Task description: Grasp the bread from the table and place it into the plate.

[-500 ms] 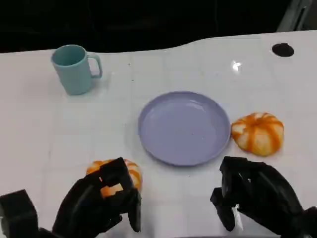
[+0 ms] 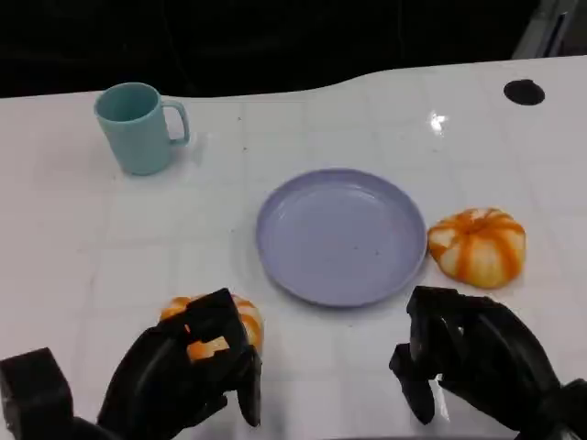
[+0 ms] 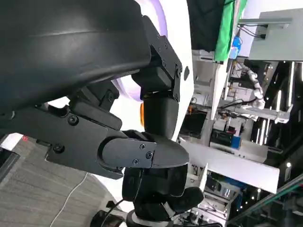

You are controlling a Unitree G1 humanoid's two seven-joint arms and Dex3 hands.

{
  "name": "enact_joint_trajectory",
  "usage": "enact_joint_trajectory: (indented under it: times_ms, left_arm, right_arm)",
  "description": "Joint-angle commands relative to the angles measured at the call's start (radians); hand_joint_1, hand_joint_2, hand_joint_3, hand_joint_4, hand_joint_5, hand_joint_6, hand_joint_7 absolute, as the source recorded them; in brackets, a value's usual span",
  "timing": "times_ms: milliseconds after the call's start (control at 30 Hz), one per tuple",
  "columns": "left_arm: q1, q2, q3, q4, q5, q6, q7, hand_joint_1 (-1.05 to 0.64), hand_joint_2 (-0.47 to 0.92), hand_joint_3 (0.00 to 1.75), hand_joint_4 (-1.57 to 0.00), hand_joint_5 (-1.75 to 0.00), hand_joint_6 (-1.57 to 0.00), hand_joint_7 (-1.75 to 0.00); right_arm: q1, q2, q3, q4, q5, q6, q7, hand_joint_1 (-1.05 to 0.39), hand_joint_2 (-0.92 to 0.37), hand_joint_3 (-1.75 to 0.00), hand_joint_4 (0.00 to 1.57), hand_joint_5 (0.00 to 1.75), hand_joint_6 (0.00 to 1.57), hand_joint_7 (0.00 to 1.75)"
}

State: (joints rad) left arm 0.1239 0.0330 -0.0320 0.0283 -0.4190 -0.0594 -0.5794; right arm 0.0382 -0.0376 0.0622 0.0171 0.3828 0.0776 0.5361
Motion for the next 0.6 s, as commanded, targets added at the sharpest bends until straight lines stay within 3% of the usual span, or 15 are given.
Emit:
enact_joint_trajectory:
  times_ms: [33,300,400,533,600]
  left_arm:
    - [-0.008,0.011,0.015,0.005,-0.007,-0.01,-0.012,-0.61,0.92,0.3,-0.94,-1.75,-0.73,-1.75]
    - [-0.005,0.003,0.029,-0.012,-0.022,0.003,0.001,-0.62,0.92,0.28,-0.94,-1.75,-0.73,-1.75]
    - [-0.002,0.004,0.035,-0.038,-0.038,0.022,0.006,-0.64,0.92,0.31,-0.91,-1.75,-0.66,-1.75]
    - [-0.007,0.008,0.043,-0.05,-0.025,-0.046,-0.023,-0.65,0.92,0.3,-0.58,-1.74,-0.56,-1.37]
    - [-0.019,0.015,0.045,-0.049,-0.01,-0.093,-0.034,-0.66,0.92,0.29,-0.51,-1.69,-0.53,-1.2]
  right_arm:
    - [-0.011,-0.004,-0.01,0.012,0.005,-0.013,0.01,-0.95,-0.78,-0.6,1.22,1.65,1.05,1.49]
    - [-0.014,0.001,-0.003,0.006,-0.007,-0.01,-0.007,-0.95,-0.83,-0.54,1.21,1.63,1.05,1.48]
    - [-0.016,0.004,-0.004,0.012,-0.005,-0.015,-0.002,-0.96,-0.82,-0.54,1.23,1.63,1.06,1.49]
    - [-0.014,0.004,0.001,0.015,-0.022,-0.024,-0.01,-0.95,-0.83,-0.56,1.22,1.63,1.06,1.5]
    - [-0.013,0.006,0.002,0.013,-0.024,-0.023,-0.012,-0.95,-0.83,-0.56,1.21,1.63,1.07,1.5]
